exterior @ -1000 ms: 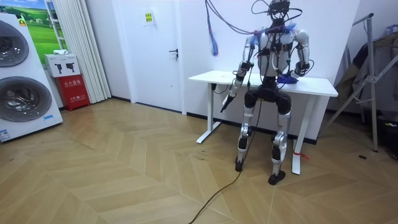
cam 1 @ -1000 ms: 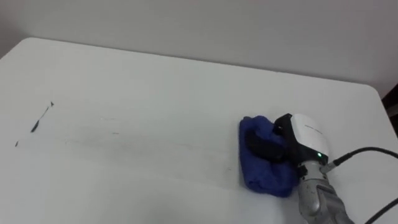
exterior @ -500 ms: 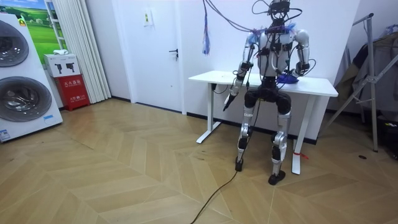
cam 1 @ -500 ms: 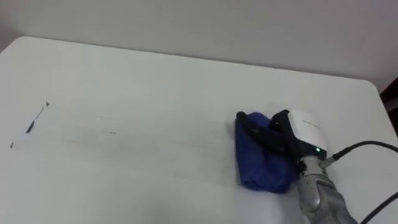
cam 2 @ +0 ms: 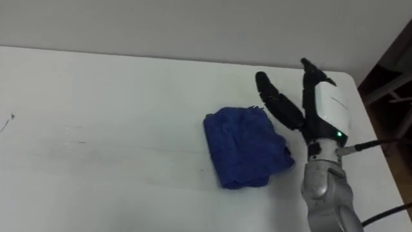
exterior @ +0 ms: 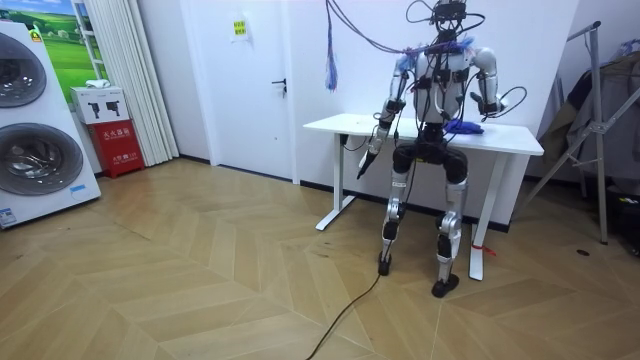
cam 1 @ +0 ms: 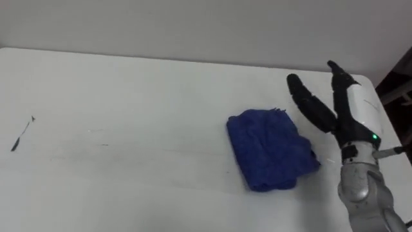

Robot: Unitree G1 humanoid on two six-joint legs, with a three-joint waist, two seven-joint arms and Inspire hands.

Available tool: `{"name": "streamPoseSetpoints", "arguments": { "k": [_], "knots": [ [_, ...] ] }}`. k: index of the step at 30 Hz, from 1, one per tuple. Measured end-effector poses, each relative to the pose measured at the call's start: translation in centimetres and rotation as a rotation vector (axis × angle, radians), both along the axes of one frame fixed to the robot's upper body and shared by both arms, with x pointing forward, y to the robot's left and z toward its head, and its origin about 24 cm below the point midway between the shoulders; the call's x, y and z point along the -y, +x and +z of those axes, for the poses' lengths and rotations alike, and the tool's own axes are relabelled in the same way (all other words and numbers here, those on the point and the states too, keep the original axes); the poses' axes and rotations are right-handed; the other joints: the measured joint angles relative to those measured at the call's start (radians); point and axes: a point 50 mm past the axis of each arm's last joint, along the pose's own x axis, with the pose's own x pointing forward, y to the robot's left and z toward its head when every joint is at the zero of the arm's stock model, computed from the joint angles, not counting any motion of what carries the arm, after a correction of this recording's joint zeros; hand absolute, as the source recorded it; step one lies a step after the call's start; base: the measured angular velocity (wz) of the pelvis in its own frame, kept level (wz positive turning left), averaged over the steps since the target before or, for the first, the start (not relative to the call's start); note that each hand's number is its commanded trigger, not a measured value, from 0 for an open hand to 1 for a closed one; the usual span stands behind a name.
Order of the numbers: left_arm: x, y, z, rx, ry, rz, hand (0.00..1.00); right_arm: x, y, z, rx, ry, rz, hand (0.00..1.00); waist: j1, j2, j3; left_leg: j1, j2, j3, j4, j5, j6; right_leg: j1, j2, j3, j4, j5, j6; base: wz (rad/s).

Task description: Wipe table

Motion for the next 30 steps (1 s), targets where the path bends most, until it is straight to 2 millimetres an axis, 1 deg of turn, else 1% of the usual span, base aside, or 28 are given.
{"name": "streamPoseSetpoints", "arguments": {
  "k": [1,2,4,5,6,8,9,12,15,16,18,19,23,24,25,27,28,29,30],
  "knots": [
    [-0.2,-0.5,0.1,-0.008,0.001,0.01,0.0,1.1,-0.2,0.4,0.023,-0.003,-0.045,0.0,-0.01,-0.001,-0.0002,-0.001,0.0,-0.001,0.0,0.0,0.0,0.001,0.0,-0.001,0.0,0.0,0.0,0.0],
    [-0.3,-0.7,0.1,-0.01,0.003,0.019,0.0,1.7,-0.4,0.7,0.033,-0.007,-0.065,0.0,-0.012,-0.001,-0.0003,0.0,0.0,-0.001,0.0,0.0,0.0,0.001,0.0,-0.001,0.0,0.0,0.0,0.0],
    [-0.7,-1.3,0.2,-0.02,0.013,0.037,0.0,3.7,-1.3,1.2,0.063,-0.02,-0.147,0.0,-0.019,-0.004,0.0004,0.0,0.0,0.0,0.0,0.0,0.0,0.003,0.0,-0.001,0.001,0.0,0.0,0.0],
    [-0.7,-1.4,0.2,-0.021,0.014,0.04,0.0,4.1,-1.5,1.2,0.071,-0.009,-0.167,0.0,-0.019,-0.005,0.0006,0.0,0.0,0.0,0.0,0.0,0.0,0.002,0.0,-0.001,0.001,0.0,0.0,0.0],
    [-0.7,-1.3,0.2,-0.02,0.015,0.042,0.0,4.7,-1.8,0.9,0.081,0.029,-0.206,0.0,-0.032,-0.009,-0.0001,0.001,0.0,0.001,0.0,0.0,0.0,0.001,0.0,0.0,0.001,0.0,0.0,0.0],
    [-0.7,-1.6,0.2,-0.027,0.016,0.045,0.0,5.6,-2.3,0.1,0.069,0.087,-0.263,0.0,-0.038,-0.015,-0.001,0.001,0.0,0.001,0.0,0.0,0.0,0.002,0.0,0.0,0.001,0.0,0.0,0.0],
    [-0.7,-1.6,0.2,-0.025,0.016,0.044,0.0,6.0,-2.6,-0.6,0.053,0.109,-0.293,0.0,-0.047,-0.018,-0.0012,0.0,0.0,0.001,0.0,0.0,0.0,0.001,0.0,0.0,0.001,0.0,0.0,0.0],
    [-0.8,-1.6,0.3,-0.024,0.019,0.044,0.0,7.4,-4.0,-2.1,0.012,0.152,-0.38,0.0,-0.063,-0.019,-0.0015,-0.001,0.0,0.001,0.0,0.0,0.0,0.001,0.0,0.001,0.002,0.0,0.0,0.0],
    [-1.2,-1.7,0.4,-0.021,0.028,0.061,0.0,8.7,-5.5,-3.3,-0.018,0.196,-0.464,0.0,-0.063,-0.016,-0.0022,0.002,0.0,0.008,-0.001,0.0,0.0,0.003,0.0,0.01,0.004,0.0,0.0,-0.06],
    [-1.4,-1.6,0.5,-0.017,0.033,0.067,0.0,9.2,-6.1,-4.0,-0.041,0.209,-0.502,0.0,-0.065,-0.02,-0.0002,0.006,0.0,0.011,-0.001,0.0,0.0,0.003,0.0,0.015,0.004,0.0,0.0,-0.1],
    [-1.8,-1.4,0.6,-0.012,0.041,0.067,0.0,10.0,-7.2,-4.9,-0.069,0.241,-0.562,0.0,-0.07,-0.021,0.0,0.007,0.0,0.01,-0.001,-0.001,0.0,0.001,0.0,0.013,0.004,0.0,0.0,0.0],
    [-1.8,-1.4,0.6,-0.008,0.038,0.069,0.0,10.5,-7.8,-5.2,-0.069,0.27,-0.604,0.0,-0.079,-0.023,0.0011,0.004,0.0,0.008,-0.001,-0.002,0.002,0.0,0.0,0.01,0.004,0.0,0.0,0.06],
    [-2.2,-1.8,0.9,-0.01,0.04,0.087,0.0,12.2,-9.7,-5.5,-0.018,0.355,-0.751,0.0,-0.095,-0.027,-0.0009,-0.002,0.0,0.009,-0.004,-0.003,0.002,-0.015,0.0,0.015,0.01,0.0,0.0,-0.02],
    [-2.4,-2.1,0.9,-0.015,0.045,0.098,0.0,12.7,-10.6,-5.5,0.012,0.378,-0.809,0.0,-0.097,-0.03,-0.002,-0.001,0.0,0.01,-0.005,-0.003,0.002,-0.015,-0.001,0.017,0.014,0.0,0.0,-0.07],
    [-2.7,-2.3,1.0,-0.019,0.053,0.116,0.0,13.0,-11.6,-5.8,0.026,0.397,-0.864,0.0,-0.099,-0.038,-0.0042,0.0,0.0,0.013,-0.008,-0.003,0.002,-0.015,0.0,0.024,0.014,0.0,0.0,-0.06],
    [-3.0,-2.8,1.2,-0.03,0.062,0.126,0.0,13.2,-12.8,-6.3,0.039,0.437,-0.918,0.0,-0.102,-0.05,-0.0043,0.0,0.0,0.018,-0.009,-0.003,0.002,-0.014,0.0,0.032,0.015,0.0,0.0,-0.09],
    [-3.2,-2.9,1.3,-0.034,0.069,0.129,0.0,13.3,-13.7,-6.7,0.041,0.469,-0.963,0.0,-0.106,-0.057,-0.0034,0.0,0.0,0.021,-0.008,-0.003,0.003,-0.015,0.0,0.036,0.015,0.0,0.0,-0.07],
    [-3.4,-3.0,1.3,-0.035,0.076,0.128,0.0,13.4,-14.2,-7.2,0.034,0.486,-0.993,0.0,-0.108,-0.061,-0.0042,-0.001,0.0,0.021,-0.007,-0.004,0.003,-0.015,0.0,0.036,0.015,0.0,0.0,0.0],
    [-3.7,-3.1,1.5,-0.037,0.084,0.128,0.0,13.4,-15.3,-8.1,0.016,0.53,-1.061,0.0,-0.109,-0.066,-0.0046,-0.001,0.001,0.021,-0.005,-0.007,0.003,-0.013,0.0,0.035,0.015,0.0,0.0,0.0]
  ]
}}
